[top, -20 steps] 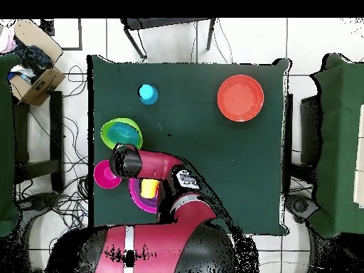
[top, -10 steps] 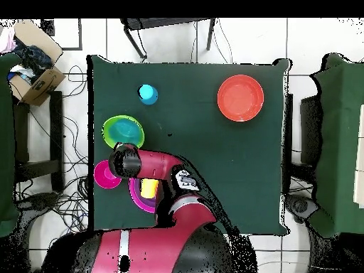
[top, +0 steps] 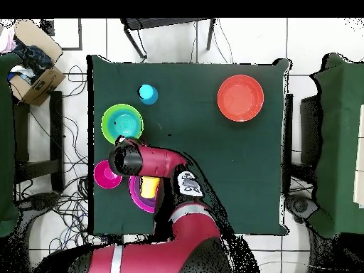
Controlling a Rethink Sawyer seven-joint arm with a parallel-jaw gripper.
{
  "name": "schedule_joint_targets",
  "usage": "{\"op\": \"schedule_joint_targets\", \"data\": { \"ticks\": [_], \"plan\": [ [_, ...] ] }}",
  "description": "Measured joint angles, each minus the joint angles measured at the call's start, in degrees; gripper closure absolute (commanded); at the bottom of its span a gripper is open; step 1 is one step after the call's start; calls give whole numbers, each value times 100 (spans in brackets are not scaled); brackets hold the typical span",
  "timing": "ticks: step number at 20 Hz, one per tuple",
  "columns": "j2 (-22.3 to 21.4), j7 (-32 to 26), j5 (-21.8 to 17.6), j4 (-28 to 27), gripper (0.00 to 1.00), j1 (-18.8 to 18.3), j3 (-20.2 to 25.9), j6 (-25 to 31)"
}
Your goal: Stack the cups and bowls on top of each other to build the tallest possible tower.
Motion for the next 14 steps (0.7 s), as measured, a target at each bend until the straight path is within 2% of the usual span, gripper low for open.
{"op": "schedule_joint_targets", "data": {
  "ticks": [14],
  "plan": [
    [37,0,-1,0,0,-34,-24,0]
  ]
}}
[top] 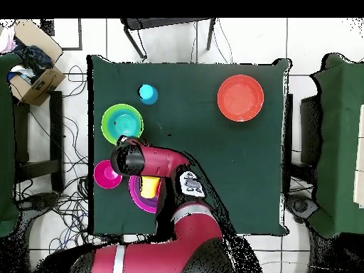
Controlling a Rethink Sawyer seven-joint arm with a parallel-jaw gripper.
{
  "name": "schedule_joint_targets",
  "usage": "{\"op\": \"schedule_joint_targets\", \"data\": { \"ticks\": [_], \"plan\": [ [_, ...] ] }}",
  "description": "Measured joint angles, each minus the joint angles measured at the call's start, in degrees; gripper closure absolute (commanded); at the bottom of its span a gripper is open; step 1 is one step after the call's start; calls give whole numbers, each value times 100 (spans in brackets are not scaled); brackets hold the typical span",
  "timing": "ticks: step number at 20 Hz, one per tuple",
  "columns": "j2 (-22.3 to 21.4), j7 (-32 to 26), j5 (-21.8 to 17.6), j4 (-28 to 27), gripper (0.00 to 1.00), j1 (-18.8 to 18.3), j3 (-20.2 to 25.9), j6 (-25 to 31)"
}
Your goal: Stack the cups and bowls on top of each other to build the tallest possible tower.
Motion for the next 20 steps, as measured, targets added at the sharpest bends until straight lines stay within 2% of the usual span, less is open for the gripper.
{"op": "schedule_joint_targets", "data": {
  "ticks": [20],
  "plan": [
    [97,0,4,-2,0,-101,13,-56]
  ]
}}
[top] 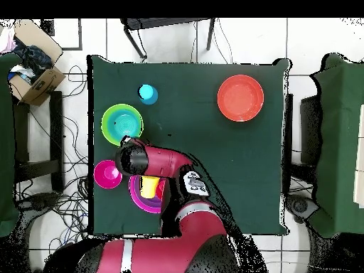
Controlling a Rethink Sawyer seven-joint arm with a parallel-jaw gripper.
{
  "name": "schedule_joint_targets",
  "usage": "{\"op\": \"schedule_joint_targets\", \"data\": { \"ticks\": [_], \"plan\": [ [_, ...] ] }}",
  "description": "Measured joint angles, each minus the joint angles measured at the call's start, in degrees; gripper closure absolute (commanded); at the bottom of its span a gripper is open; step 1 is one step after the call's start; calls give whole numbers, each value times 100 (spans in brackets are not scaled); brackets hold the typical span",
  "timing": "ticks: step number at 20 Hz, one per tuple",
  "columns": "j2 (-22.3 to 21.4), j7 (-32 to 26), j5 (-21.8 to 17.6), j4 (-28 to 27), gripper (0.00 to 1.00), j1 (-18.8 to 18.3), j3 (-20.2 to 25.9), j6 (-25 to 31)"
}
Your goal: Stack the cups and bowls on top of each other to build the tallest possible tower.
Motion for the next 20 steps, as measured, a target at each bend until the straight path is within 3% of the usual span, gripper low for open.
{"op": "schedule_joint_targets", "data": {
  "ticks": [20],
  "plan": [
    [51,29,113,2,0,3,47,-218]
  ]
}}
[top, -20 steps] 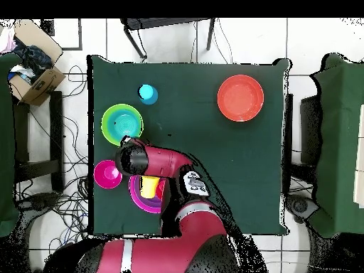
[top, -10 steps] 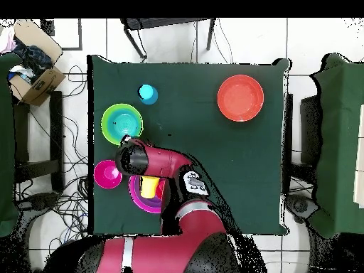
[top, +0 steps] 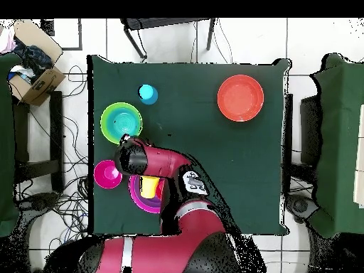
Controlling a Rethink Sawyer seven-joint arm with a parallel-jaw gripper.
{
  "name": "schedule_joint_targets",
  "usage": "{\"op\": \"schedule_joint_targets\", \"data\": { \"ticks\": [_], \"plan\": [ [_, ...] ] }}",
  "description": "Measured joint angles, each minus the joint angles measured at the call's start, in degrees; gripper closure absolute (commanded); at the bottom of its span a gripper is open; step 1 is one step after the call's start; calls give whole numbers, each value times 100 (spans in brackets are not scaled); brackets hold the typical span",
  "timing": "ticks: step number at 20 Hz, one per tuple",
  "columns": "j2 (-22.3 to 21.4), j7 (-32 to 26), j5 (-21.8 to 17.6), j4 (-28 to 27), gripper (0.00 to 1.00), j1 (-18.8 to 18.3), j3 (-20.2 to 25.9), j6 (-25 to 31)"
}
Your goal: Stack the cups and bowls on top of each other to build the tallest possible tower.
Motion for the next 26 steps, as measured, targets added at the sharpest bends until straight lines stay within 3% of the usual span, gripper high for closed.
{"op": "schedule_joint_targets", "data": {
  "ticks": [10,26],
  "plan": [
    [42,0,0,0,0,-26,114,-333],
    [59,0,1,1,0,-109,223,-343]
  ]
}}
